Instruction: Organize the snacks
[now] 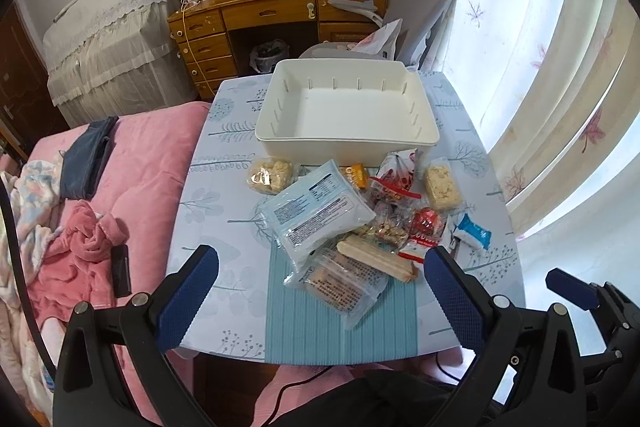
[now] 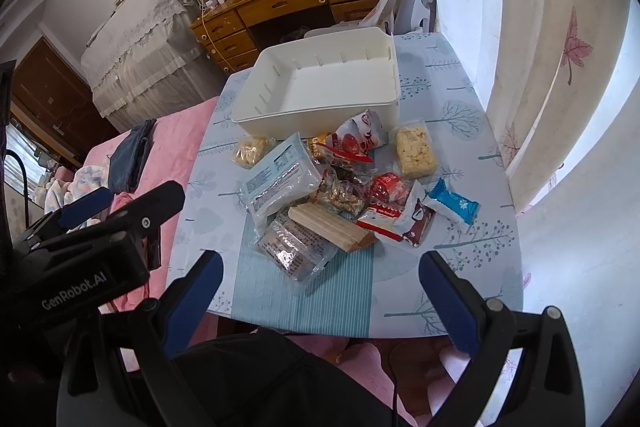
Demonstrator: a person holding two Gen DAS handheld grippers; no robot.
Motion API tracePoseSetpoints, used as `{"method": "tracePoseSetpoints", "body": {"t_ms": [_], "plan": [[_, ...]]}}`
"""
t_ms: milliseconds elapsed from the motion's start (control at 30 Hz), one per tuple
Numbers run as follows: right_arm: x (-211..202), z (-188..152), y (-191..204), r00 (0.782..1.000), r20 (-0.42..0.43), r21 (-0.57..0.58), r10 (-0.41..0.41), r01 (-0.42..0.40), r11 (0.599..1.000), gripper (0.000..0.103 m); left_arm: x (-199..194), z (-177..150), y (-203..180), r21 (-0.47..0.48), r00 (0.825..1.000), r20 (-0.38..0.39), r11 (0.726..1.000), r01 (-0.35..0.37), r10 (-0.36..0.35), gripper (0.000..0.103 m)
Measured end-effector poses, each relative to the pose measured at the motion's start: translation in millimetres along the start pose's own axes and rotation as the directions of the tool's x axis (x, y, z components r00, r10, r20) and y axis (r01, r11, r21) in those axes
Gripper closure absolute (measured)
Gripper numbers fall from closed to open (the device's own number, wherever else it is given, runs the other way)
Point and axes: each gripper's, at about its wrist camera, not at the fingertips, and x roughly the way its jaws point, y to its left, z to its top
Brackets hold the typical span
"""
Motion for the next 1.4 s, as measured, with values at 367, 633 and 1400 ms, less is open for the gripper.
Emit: {"method": "tracePoseSetpoints", "body": {"t_ms": [367,633,1400], "plan": [[2,-2,1,1.0,0.001,0.008,0.017,-0.017,1.0,0.004,-1,-4,7,-0.027,1.0,-0.025,1.0,0.013,-0.014,0.001],[5,-3,11,1.0,-0.003,-0.007,0.024,-0.024,1.0,0.004,-2,-9,24,-0.062,0.999,-0.021,0.997,0.042,-0.044,0.001],[39,-1,80,0.997,0.046,0.254,-0.061,0.047,0.966,0.004,30,29,127,0.062,0.971,-0.012,0.969,0.238,-0.238,0.001]]}}
